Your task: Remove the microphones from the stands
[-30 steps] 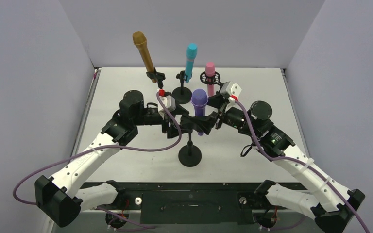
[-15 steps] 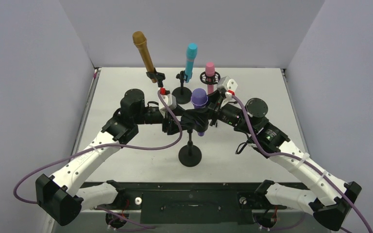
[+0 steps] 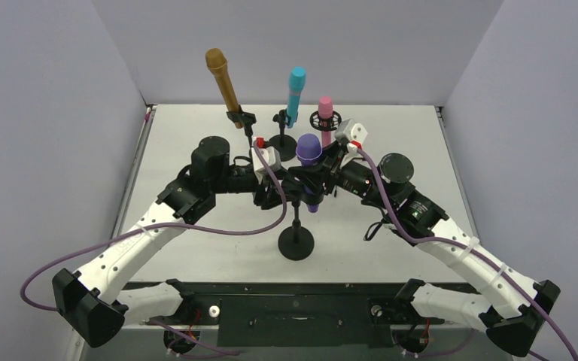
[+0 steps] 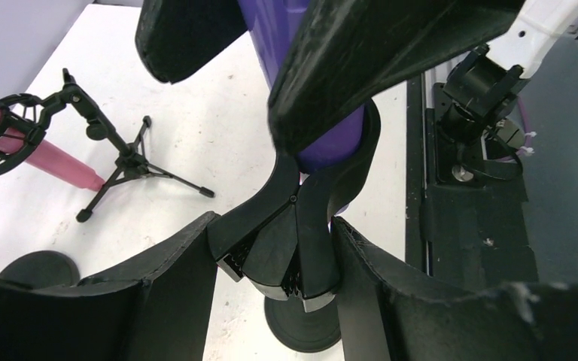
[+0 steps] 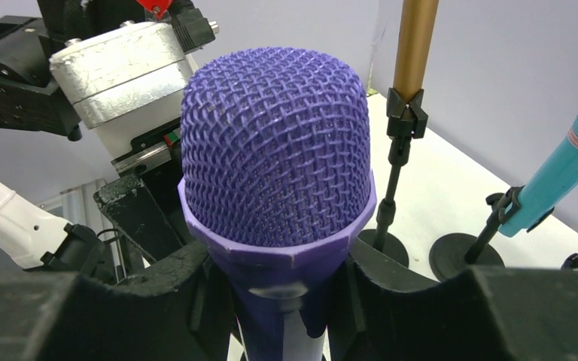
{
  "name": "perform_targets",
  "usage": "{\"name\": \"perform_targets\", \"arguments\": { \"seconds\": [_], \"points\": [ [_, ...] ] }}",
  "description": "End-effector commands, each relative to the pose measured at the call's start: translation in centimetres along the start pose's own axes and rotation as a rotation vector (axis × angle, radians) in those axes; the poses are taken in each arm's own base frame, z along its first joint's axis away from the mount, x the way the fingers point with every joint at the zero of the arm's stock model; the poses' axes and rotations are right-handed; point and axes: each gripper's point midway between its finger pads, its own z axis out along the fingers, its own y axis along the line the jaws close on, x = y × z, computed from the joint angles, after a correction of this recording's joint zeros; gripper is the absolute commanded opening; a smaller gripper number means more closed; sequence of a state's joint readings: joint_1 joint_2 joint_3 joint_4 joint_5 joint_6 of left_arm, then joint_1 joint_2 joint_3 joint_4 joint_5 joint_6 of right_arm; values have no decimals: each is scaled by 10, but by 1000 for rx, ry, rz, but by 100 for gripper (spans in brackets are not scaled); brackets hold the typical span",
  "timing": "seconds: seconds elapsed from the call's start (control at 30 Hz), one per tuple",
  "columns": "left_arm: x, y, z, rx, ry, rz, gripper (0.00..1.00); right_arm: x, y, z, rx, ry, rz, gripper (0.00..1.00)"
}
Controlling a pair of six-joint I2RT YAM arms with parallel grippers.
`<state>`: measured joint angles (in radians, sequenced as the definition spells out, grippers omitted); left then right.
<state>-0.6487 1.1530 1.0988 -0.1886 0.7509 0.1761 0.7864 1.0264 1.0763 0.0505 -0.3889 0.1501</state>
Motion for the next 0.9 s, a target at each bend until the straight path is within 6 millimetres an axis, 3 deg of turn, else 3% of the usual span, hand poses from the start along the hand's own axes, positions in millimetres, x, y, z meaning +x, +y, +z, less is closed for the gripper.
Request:
{"name": "perform_targets", "arguments": {
  "seconds": [0.0, 0.23, 0.37, 0.43, 0.47, 0.5, 0.57, 0.7, 0.83, 0.87],
  "points": [
    [5, -5, 8, -5, 92, 107, 0, -74, -1, -7, 42, -213, -32, 0],
    [13, -3, 9, -26, 145, 123, 0, -103, 2, -10, 35, -285, -62, 0],
    [11, -5, 7, -29, 134, 116, 1, -91, 6, -9, -3, -267, -73, 0],
    [10, -4, 5, -40, 125, 111, 30, -82, 7, -12, -27, -268, -62, 0],
    [10, -5, 5, -42, 120, 109, 39, -84, 10, -14, -50, -290, -63, 0],
    [8, -6, 3, -43, 106, 112, 56, -75, 6, -17, -49, -282, -40, 0],
    [5, -10, 1, -40, 80, 119, 69, -70, 11, -21, -94, -296, -25, 0],
    [-2, -13, -3, -31, 26, 133, 78, -64, 17, -24, -181, -286, -22, 0],
    [-11, -10, -10, -36, -46, 135, 79, -61, 24, -24, -281, -270, -10, 0],
    [-21, -10, -12, -40, -88, 136, 79, -61, 28, -26, -308, -274, -18, 0]
  ]
}}
